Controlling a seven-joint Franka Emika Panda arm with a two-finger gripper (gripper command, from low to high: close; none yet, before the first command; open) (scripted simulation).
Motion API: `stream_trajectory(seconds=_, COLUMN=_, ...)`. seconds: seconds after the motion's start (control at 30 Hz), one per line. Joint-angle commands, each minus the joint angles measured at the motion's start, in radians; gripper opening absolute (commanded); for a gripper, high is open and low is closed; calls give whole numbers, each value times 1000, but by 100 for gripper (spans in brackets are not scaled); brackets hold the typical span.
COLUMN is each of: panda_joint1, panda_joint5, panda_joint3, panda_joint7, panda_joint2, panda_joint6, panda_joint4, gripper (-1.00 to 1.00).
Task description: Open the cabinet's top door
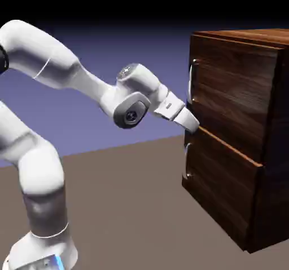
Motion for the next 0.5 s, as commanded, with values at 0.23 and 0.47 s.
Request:
stream_trajectory(seconds=0.23, panda_joint1=-145, panda_joint5=348, panda_joint3=170, panda_joint7=-170, panda_joint2=-120, panda_joint6=-37, panda_joint4=48, gripper=0)
stream_trajectory(seconds=0.47, panda_joint1=-273, panda_joint5=653, panda_joint3=319, panda_joint7=-319, panda_joint2=-226, panda_joint6=-69, panda_joint4=89, gripper=0)
